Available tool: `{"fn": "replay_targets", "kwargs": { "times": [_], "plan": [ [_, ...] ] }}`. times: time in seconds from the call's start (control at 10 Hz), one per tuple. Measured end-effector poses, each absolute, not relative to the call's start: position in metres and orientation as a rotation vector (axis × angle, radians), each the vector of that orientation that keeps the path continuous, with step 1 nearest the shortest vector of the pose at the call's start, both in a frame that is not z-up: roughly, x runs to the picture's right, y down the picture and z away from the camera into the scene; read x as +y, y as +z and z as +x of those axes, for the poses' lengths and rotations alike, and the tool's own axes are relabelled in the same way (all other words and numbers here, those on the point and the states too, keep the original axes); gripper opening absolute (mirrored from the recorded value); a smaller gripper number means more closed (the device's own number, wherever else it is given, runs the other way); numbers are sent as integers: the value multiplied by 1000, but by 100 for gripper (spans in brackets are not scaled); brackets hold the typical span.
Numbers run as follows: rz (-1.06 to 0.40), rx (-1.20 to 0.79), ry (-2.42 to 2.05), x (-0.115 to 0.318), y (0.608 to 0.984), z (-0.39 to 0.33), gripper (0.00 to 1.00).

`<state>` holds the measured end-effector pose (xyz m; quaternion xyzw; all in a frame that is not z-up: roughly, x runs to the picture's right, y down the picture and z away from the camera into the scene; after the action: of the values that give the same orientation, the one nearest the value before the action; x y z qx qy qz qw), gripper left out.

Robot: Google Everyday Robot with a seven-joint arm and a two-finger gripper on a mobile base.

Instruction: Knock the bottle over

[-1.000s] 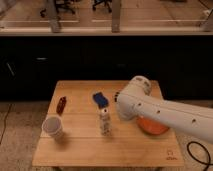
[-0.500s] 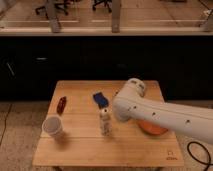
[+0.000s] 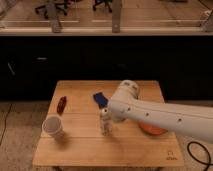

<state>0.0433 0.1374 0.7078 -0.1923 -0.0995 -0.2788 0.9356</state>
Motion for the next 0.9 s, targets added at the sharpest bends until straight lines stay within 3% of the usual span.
{"fn": "replay_targets", "kwargs": {
  "times": [0.9],
  "plan": [
    [-357, -223, -647, 139, 728, 24, 3]
  ]
}}
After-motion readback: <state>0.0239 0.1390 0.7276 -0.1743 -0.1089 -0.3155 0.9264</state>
